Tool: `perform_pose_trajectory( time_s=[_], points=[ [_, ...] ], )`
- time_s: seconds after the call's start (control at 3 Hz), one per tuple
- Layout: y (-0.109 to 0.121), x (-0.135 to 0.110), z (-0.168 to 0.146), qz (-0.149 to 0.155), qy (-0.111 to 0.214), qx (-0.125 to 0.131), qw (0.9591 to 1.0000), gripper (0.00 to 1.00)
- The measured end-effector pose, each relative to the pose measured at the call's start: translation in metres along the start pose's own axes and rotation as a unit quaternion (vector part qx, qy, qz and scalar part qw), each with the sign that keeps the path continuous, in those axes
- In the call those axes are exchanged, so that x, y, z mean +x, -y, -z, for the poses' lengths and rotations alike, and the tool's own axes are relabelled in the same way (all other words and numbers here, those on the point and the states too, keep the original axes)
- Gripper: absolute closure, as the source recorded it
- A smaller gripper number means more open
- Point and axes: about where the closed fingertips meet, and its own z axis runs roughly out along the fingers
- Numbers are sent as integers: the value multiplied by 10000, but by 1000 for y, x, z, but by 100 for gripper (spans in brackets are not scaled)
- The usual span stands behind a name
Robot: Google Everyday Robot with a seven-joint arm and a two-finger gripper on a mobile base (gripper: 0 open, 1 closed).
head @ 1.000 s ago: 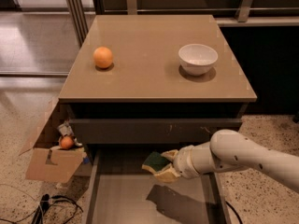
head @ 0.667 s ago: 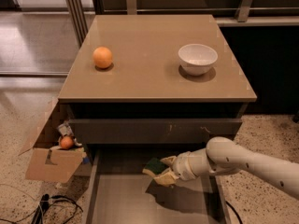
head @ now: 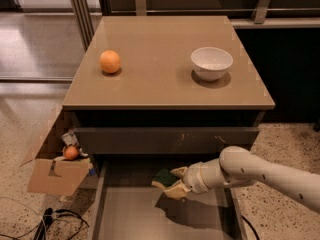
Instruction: Place sponge into middle drawer
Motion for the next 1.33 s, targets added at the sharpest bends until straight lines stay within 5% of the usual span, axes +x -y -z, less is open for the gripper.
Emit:
perform_pose_trajectory(
  time_s=[0.67, 1.33],
  points=[
    [-3, 44, -37, 531, -173, -121, 9984, 100],
    [29, 87, -69, 505, -410, 307, 9974, 100]
  ],
)
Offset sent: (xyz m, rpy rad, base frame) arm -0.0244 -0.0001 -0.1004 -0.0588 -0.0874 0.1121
